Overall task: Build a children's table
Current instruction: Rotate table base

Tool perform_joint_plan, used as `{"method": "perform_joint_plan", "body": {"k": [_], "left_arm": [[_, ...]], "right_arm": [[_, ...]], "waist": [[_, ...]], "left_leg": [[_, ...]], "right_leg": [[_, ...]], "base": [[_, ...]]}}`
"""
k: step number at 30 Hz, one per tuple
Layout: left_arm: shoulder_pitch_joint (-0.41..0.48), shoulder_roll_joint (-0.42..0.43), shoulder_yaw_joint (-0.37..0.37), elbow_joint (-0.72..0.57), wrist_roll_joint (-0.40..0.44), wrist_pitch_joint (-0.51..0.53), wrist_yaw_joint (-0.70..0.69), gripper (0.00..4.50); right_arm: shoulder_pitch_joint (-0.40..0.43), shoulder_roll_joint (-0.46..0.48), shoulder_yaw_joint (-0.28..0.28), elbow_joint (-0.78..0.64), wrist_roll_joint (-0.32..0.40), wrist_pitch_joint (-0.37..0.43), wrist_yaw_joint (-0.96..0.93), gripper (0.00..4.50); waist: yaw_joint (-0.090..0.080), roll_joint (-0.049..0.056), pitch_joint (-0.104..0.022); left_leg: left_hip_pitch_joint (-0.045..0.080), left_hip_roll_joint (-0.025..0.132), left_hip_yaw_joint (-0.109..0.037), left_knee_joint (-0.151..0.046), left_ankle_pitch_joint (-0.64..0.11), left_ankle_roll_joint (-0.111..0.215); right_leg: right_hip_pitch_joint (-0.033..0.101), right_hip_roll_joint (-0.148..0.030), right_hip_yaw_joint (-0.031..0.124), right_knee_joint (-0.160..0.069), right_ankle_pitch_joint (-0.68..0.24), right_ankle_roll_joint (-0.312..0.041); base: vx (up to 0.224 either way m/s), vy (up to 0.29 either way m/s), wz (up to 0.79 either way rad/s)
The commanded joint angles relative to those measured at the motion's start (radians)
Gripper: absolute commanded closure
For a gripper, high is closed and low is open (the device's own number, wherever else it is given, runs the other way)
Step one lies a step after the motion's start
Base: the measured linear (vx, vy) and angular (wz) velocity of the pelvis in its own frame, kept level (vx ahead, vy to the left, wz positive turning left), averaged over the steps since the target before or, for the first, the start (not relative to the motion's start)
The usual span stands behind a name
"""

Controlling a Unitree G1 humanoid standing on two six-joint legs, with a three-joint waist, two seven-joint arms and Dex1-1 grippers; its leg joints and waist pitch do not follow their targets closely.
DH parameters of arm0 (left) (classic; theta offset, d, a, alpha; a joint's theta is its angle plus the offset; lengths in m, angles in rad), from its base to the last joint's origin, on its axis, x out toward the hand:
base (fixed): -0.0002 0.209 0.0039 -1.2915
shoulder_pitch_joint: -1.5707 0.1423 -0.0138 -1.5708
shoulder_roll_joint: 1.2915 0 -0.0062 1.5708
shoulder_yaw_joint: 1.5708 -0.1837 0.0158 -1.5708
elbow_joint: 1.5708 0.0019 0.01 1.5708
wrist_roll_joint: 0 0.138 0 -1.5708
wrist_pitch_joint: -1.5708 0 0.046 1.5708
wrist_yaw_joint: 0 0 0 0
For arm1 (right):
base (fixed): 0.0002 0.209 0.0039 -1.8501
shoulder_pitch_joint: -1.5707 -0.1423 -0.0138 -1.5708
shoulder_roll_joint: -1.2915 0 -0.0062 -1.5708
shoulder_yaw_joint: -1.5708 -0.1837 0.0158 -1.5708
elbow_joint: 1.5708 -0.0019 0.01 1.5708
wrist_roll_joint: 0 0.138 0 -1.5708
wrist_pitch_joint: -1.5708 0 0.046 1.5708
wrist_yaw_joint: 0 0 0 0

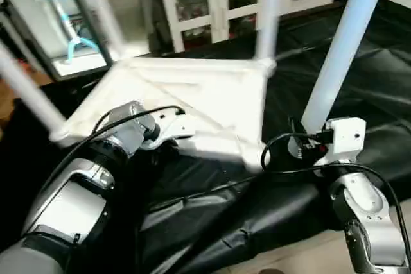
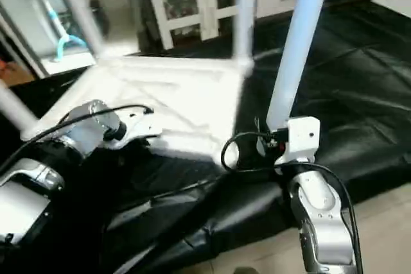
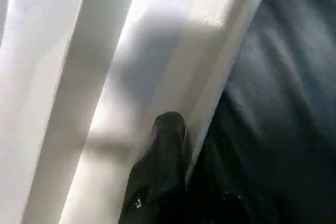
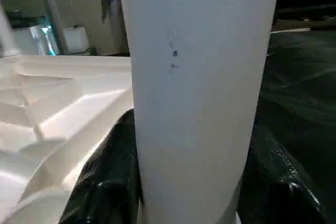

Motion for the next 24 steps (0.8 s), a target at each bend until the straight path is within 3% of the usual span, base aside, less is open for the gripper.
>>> {"method": "perform_joint_plan", "body": {"k": [1,2,3,8,12,15,17,20,24], "left_arm": [[0.068,0.006,0.092,-0.006,-0.064,0.151,0.102,4.33],[0.088,0.000,0.113,-0.063,-0.064,0.236,0.092,4.33],[0.090,-0.001,0.116,-0.069,-0.064,0.244,0.091,4.33],[0.100,-0.068,0.198,-0.200,-0.144,0.571,0.036,4.33],[0.160,-0.045,0.145,-0.304,-0.108,0.559,0.027,4.34],[0.194,-0.033,0.101,-0.386,-0.101,0.606,-0.032,4.46],[0.204,-0.032,0.092,-0.418,-0.106,0.625,-0.045,4.46],[0.218,-0.048,0.112,-0.511,-0.164,0.631,-0.042,4.46],[0.259,-0.009,0.065,-0.590,-0.183,0.466,-0.090,4.46]], "right_arm": [[-0.018,0.005,0.005,0.006,-0.009,-0.012,0.008,2.60],[-0.017,0.005,0.006,0.009,-0.009,-0.015,0.008,2.60],[-0.017,0.005,0.007,0.009,-0.009,-0.015,0.008,2.60],[-0.019,0.007,0.012,0.012,-0.010,-0.020,0.006,2.60],[-0.019,0.008,0.015,0.015,-0.011,-0.025,0.006,2.60],[-0.020,0.008,0.017,0.019,-0.013,-0.029,0.007,2.60],[-0.020,0.008,0.017,0.020,-0.014,-0.030,0.007,2.60],[-0.022,0.008,0.019,0.022,-0.015,-0.033,0.006,2.60],[-0.022,0.008,0.020,0.024,-0.015,-0.036,0.005,2.60]], "waist": [[0.007,-0.049,-0.063],[0.004,-0.048,-0.061],[-0.001,-0.048,-0.062],[-0.002,-0.048,-0.062],[0.003,-0.048,-0.059],[0.008,-0.046,-0.056],[0.010,-0.043,-0.055],[0.016,-0.041,-0.056],[0.033,-0.040,-0.058]], "left_leg": [[-0.012,0.133,-0.079,-0.072,-0.045,0.181],[-0.014,0.133,-0.081,-0.071,-0.031,0.192],[-0.014,0.135,-0.082,-0.069,-0.003,0.207],[-0.008,0.131,-0.075,-0.063,0.003,0.209],[-0.011,0.133,-0.078,-0.066,-0.005,0.226],[-0.006,0.132,-0.077,-0.069,-0.039,0.212],[-0.002,0.140,-0.082,-0.077,-0.056,0.194],[0.000,0.142,-0.083,-0.077,-0.047,0.189],[-0.002,0.139,-0.081,-0.076,-0.031,0.193]], "right_leg": [[0.068,-0.119,0.054,-0.055,-0.030,-0.263],[0.067,-0.118,0.052,-0.054,-0.016,-0.262],[0.067,-0.119,0.050,-0.049,0.021,-0.264],[0.064,-0.118,0.051,-0.054,0.018,-0.275],[0.063,-0.116,0.050,-0.057,0.002,-0.273],[0.059,-0.113,0.049,-0.065,-0.062,-0.261],[0.058,-0.112,0.050,-0.063,-0.079,-0.261],[0.057,-0.112,0.051,-0.058,-0.038,-0.269],[0.058,-0.116,0.052,-0.056,0.002,-0.271]], "base": [[0.000,0.000,0.00],[0.000,0.000,0.00],[0.000,0.000,0.00],[0.000,0.000,0.00],[0.000,0.000,0.00],[0.000,0.000,0.00],[0.000,0.000,0.00],[0.000,0.000,0.00],[0.000,0.000,0.00]]}}
